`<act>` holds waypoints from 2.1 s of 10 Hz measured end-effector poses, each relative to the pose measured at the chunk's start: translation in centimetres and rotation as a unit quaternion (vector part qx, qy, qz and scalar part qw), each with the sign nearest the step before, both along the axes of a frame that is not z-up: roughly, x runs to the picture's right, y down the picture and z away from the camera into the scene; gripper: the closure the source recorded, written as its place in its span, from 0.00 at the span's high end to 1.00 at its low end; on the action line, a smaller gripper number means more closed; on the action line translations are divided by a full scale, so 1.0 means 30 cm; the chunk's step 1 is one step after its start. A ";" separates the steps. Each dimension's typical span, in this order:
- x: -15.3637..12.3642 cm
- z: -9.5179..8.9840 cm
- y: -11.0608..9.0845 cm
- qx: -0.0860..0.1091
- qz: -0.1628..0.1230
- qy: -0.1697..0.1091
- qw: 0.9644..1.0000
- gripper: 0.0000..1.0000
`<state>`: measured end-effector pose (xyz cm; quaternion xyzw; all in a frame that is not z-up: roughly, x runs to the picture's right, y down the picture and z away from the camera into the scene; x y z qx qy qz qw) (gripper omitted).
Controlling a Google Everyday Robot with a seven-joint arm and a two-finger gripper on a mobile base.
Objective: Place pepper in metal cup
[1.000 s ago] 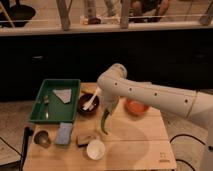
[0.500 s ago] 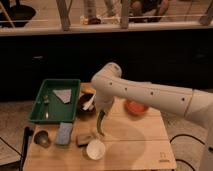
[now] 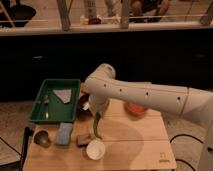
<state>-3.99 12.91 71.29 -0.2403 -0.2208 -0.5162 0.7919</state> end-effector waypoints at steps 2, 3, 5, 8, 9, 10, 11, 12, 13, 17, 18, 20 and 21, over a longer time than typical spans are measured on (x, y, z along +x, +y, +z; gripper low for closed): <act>-0.044 -0.036 0.025 -0.001 -0.013 -0.014 1.000 0.00; -0.056 -0.043 0.027 -0.002 -0.019 -0.019 1.000 0.00; -0.097 -0.054 0.032 -0.004 -0.030 -0.031 0.999 0.00; -0.144 -0.081 0.055 -0.009 -0.047 -0.044 0.998 0.00; -0.162 -0.090 0.060 -0.010 -0.051 -0.050 0.997 0.00; -0.192 -0.101 0.070 -0.012 -0.058 -0.057 0.997 0.00; -0.199 -0.104 0.072 -0.012 -0.060 -0.059 0.996 0.00; -0.207 -0.106 0.072 -0.012 -0.062 -0.061 0.996 0.00; -0.231 -0.113 0.079 -0.013 -0.067 -0.069 0.995 0.00; -0.308 -0.133 0.070 -0.010 -0.084 -0.088 0.993 0.00; -0.316 -0.135 0.066 -0.008 -0.085 -0.091 0.992 0.00; -0.357 -0.146 0.058 -0.005 -0.093 -0.103 0.990 0.00; -0.380 -0.151 0.054 -0.003 -0.095 -0.109 0.989 0.00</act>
